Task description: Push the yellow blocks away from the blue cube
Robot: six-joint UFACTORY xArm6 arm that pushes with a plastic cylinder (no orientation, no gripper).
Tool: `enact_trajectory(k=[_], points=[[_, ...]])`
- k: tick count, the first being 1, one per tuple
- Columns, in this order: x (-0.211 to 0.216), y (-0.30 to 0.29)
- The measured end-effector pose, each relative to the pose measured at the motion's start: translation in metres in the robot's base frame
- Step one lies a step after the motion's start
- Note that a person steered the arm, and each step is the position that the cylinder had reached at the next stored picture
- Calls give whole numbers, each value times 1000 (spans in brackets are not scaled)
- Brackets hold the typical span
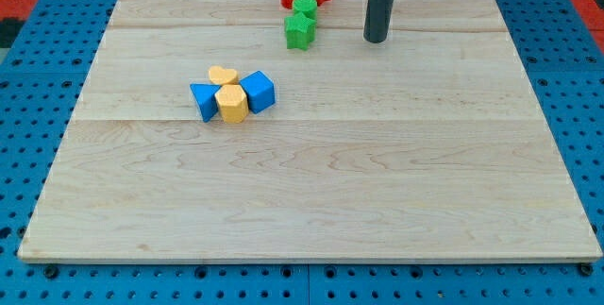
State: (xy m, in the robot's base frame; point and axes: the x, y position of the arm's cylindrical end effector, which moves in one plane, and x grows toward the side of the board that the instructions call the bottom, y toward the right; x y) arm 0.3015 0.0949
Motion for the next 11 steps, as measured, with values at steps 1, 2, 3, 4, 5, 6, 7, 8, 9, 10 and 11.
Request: enact_trajectory(k=[1,2,3,4,5,6,7,8,9,10,11], points=[[20,-4],[76,-11],[148,-38],[178,-104],[180,-144],[172,-143],[145,-157],[125,-171],[100,-194],[86,-224],[77,-242]])
